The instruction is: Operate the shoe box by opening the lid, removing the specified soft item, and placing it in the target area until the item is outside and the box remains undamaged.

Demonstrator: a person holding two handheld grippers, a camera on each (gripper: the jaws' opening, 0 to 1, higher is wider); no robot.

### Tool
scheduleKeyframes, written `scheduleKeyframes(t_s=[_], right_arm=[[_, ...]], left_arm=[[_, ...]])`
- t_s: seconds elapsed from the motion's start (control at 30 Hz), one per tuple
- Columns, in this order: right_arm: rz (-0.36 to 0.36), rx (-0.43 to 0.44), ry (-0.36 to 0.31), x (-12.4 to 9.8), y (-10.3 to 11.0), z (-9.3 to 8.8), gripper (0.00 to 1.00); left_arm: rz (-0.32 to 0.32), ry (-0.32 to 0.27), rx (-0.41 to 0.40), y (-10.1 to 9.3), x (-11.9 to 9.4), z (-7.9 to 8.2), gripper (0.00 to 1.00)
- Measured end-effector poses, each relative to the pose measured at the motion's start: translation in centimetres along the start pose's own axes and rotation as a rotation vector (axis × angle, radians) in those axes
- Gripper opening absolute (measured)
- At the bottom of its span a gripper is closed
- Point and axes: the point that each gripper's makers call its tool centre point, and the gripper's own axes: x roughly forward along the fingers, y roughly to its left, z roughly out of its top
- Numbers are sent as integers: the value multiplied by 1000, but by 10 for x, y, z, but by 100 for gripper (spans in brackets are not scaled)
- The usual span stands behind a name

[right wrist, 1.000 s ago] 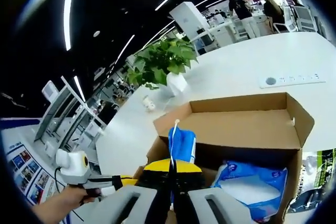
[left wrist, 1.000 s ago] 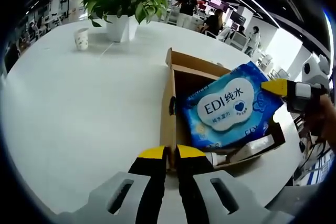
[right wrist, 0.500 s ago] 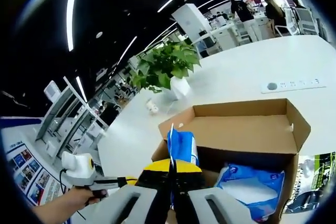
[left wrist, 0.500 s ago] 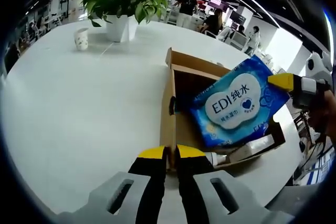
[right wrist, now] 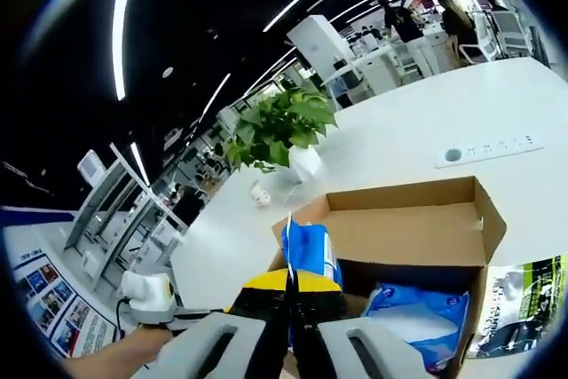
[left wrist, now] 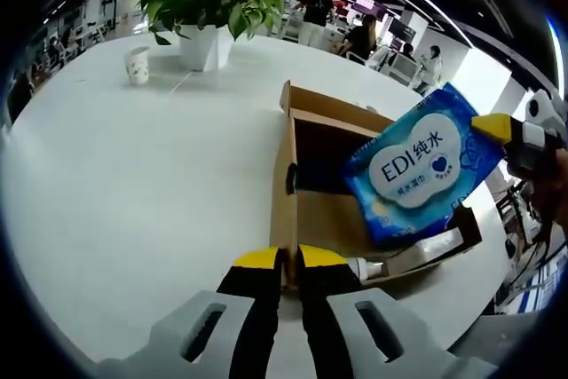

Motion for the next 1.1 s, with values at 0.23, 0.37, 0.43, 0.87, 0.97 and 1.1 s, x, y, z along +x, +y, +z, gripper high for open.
scheduleKeyframes(t_s=[0.23,0.37,0.43,0.87,0.97,1.1], right_arm=[[2,16,-18,-13,0,7,0],[3,23,-32,-21,0,12,0],[4,27,-39,-24,0,15,0],[16,49,-93,-49,0,32,0],[18,57,-105,-54,0,36,0],[18,63,-121,-63,-2,42,0]], left_arm=[[-3,-1,-5,1,1,0,5],[-2,-1,-4,2,1,0,5],[-2,-1,-5,0,0,0,5],[4,-4,-3,-9,-6,-3,5],[6,-4,0,-10,-7,-3,5],[6,-4,0,-10,-7,-3,5]])
